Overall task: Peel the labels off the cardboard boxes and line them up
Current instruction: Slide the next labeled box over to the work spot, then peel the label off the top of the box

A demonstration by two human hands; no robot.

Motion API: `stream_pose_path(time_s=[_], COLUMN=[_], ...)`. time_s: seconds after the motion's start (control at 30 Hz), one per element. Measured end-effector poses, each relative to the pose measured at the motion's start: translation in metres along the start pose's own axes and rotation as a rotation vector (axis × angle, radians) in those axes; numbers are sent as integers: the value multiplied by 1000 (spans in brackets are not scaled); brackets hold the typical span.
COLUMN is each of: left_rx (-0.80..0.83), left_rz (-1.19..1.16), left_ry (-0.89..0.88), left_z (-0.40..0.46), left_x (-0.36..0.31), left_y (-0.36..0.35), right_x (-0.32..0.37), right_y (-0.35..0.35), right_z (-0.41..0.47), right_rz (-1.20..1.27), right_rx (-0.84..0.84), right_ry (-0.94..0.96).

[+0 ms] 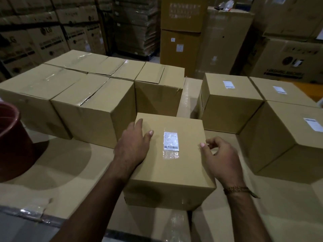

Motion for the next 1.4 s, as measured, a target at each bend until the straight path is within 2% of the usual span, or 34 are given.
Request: stream_pose_path(time_s=[0.1, 0.17, 0.23, 0.33, 0.4, 0.57, 1.03, 1.13, 1.27, 1.4], left_rx=[40, 43, 53, 49, 48, 55, 68, 83, 95, 94], left_rz=[25, 43, 67, 68, 45, 14, 17, 39, 46, 56], left_ry=[-66, -144, -180, -179, -180, -177, -166, -159, -152, -148], left_z=[12, 16, 16, 15, 14, 14, 10, 9, 10, 10], left_x=[-2, -4, -5, -6, -5, -4, -6, -7, -7, -7], left_y=[-9, -14, -17, -18, -18, -19, -15, -16, -17, -17], right_x=[18, 32, 44, 54, 56, 49, 54, 61, 70, 67], right_y=[-2, -9, -21, -49, -67, -82, -80, -90, -104, -108], right_z=[1, 6, 16, 29, 32, 29, 25, 24, 27, 27], right_rz=[-170, -156, -78, -24, -50, -197, -94, -57, -179, -238], right_rx=[-75, -82, -18, 128, 166, 114, 121, 223, 386, 388], right_ry=[37, 99, 153, 184, 187, 229, 282, 322, 417, 461])
Point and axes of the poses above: each hand's wrist, its own z-axis towards the middle knuckle, its own y-axis out of the back of the hand, x = y × z, the point moved 7 cm from there along z, towards the middle knuckle, and after that the axes turned 15 degrees about z, right-handed, at the moved point
